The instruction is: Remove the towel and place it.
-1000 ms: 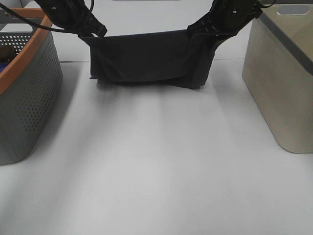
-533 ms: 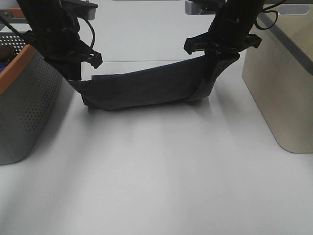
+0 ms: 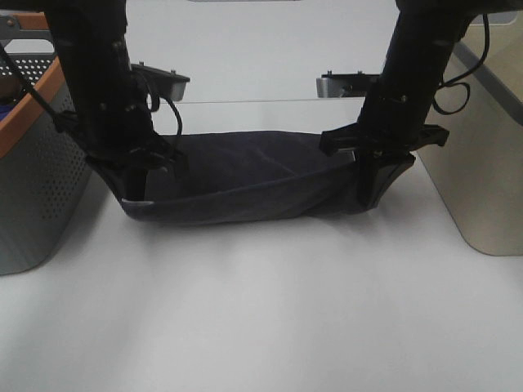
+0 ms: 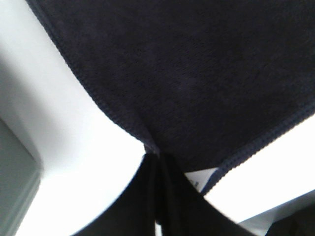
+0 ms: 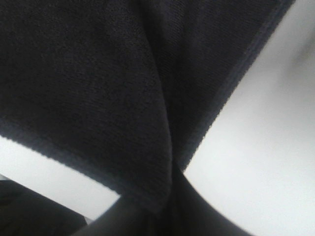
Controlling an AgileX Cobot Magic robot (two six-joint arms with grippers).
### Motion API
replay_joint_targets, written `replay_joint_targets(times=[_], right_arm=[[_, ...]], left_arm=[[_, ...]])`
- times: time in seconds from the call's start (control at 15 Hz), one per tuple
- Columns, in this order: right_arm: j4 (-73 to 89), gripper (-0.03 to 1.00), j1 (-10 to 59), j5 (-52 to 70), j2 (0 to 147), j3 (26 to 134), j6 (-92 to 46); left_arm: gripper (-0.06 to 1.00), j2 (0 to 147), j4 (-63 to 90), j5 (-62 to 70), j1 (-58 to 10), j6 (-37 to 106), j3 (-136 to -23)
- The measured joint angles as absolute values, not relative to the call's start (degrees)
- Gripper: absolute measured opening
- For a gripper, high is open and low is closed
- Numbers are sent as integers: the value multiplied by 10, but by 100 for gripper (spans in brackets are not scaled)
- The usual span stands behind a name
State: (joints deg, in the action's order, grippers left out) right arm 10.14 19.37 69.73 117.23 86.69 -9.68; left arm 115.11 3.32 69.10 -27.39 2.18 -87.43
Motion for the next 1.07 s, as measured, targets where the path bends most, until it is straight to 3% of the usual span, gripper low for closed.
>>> replay_joint_targets(times=[0.27, 0.4, 0.47, 0.6, 0.67, 0.8, 1.07], right_arm=[[118, 0, 195, 697, 1172, 810, -96], [116, 16, 196, 697, 1172, 800, -93], [120, 33, 195, 697, 1172, 800, -93], [135, 67, 195, 697, 1172, 800, -93], [139, 76, 195, 697, 1172, 800, -93], [146, 83, 195, 697, 1171, 800, -93], [174, 84, 195, 697, 1094, 800, -93]], left_arm=[[0, 1151, 6, 690, -299, -41, -820], [0, 1151, 13, 690, -302, -50, -803], [3, 1151, 22, 691, -302, -56, -800], [28, 1151, 32, 691, -302, -69, -798], [46, 1151, 38, 691, -302, -69, -798], [67, 1147, 45, 692, -302, -69, -798], [70, 1088, 44, 692, -302, -56, -796]])
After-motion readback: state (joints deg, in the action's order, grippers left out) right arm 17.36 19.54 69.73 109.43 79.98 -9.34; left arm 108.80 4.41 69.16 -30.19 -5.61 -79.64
